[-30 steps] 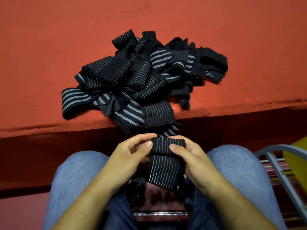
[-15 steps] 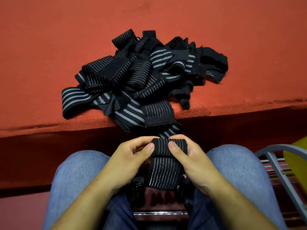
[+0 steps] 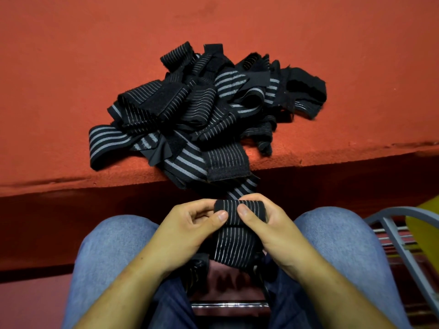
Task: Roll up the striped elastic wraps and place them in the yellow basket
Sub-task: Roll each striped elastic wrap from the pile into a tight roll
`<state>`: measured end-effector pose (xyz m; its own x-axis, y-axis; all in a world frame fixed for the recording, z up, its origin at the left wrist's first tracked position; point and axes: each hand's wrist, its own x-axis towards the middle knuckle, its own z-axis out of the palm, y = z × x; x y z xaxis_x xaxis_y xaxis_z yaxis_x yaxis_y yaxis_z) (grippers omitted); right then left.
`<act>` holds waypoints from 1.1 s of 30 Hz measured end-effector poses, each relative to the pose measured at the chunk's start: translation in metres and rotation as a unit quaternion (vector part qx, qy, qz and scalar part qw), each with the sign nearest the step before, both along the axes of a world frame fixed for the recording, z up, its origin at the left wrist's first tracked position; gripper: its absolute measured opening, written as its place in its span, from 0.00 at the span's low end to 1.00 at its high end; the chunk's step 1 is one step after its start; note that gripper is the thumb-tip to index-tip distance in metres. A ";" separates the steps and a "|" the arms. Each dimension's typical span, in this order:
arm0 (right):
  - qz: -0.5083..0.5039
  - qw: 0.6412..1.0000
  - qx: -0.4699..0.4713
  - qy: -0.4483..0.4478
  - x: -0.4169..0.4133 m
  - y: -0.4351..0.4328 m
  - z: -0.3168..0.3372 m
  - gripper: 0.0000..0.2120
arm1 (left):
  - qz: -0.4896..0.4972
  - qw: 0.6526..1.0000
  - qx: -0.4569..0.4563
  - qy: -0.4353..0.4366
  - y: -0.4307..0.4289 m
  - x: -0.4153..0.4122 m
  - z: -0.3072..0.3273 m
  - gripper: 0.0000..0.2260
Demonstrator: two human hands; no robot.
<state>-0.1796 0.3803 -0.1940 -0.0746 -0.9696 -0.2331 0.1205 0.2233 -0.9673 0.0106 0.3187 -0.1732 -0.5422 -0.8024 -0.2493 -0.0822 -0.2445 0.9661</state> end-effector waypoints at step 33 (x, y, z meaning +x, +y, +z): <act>-0.016 0.994 0.058 -0.096 0.002 -0.001 0.000 0.24 | 0.025 0.992 -0.116 -0.052 -0.001 0.002 0.005 0.17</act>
<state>-0.1775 0.3793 -0.1940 -0.0484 -0.9329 -0.3568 0.3086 0.3258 -0.8937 0.0131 0.3174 -0.1681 -0.4819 -0.8696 -0.1075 -0.1785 -0.0226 0.9837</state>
